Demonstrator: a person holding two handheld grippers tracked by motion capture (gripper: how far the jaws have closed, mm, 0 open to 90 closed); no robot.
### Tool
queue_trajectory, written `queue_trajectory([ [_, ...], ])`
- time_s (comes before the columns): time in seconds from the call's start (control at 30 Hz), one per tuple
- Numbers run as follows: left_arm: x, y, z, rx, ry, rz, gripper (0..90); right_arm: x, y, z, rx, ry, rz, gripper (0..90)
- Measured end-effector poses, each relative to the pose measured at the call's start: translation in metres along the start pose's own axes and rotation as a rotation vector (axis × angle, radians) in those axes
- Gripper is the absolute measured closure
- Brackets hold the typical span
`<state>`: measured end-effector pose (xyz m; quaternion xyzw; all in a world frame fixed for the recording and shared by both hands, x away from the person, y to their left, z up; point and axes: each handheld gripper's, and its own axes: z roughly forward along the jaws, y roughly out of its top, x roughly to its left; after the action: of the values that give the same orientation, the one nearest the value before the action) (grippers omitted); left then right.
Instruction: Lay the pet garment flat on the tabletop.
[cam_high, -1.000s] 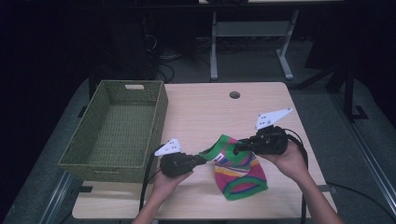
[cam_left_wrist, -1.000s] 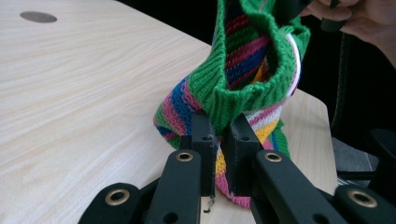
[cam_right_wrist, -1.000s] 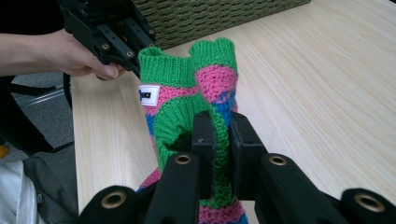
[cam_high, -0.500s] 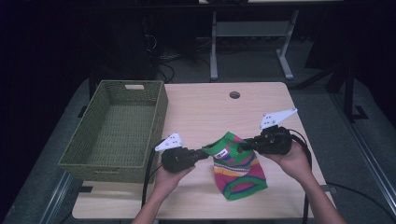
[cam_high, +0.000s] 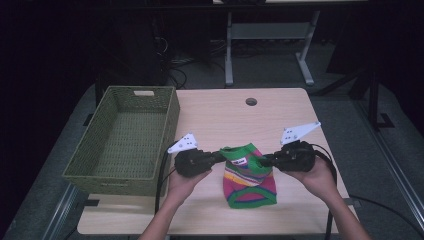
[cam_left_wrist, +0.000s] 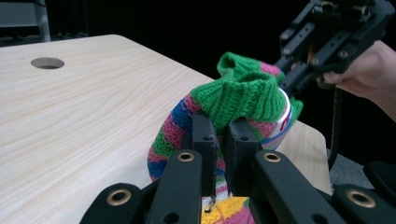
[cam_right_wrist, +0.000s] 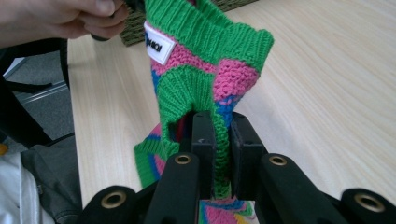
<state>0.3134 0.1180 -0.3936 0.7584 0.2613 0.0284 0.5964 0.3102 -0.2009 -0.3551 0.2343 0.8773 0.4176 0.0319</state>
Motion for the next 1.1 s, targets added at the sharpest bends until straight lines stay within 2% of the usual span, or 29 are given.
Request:
queue_trajectory([
  [0.17, 0.0, 0.008, 0.005, 0.057, 0.022, 0.015, 84.3, 0.0, -0.006, 0.003, 0.003, 0.007, 0.009, 81.6],
  [0.27, 0.003, 0.008, 0.01, 0.097, 0.053, 0.017, 84.3, -0.003, -0.009, 0.005, 0.004, 0.004, 0.018, 81.3],
  [0.33, 0.005, 0.007, 0.013, 0.111, 0.057, 0.011, 84.2, -0.006, -0.011, 0.007, 0.005, -0.002, 0.031, 81.3],
  [0.57, 0.008, 0.003, 0.021, 0.134, 0.067, -0.004, 84.2, -0.012, -0.019, 0.013, 0.009, -0.002, 0.045, 81.3],
  [0.77, 0.005, 0.003, 0.018, 0.14, 0.063, -0.004, 84.0, -0.011, -0.019, 0.012, -0.003, -0.009, 0.045, 81.2],
  [0.93, 0.001, 0.004, 0.015, 0.143, 0.059, 0.01, 84.0, -0.007, -0.019, 0.012, -0.005, -0.01, 0.036, 81.2],
  [1.1, -0.009, 0.003, 0.012, 0.155, 0.048, 0.033, 84.0, 0.0, -0.024, 0.008, -0.01, -0.005, 0.033, 81.2],
])
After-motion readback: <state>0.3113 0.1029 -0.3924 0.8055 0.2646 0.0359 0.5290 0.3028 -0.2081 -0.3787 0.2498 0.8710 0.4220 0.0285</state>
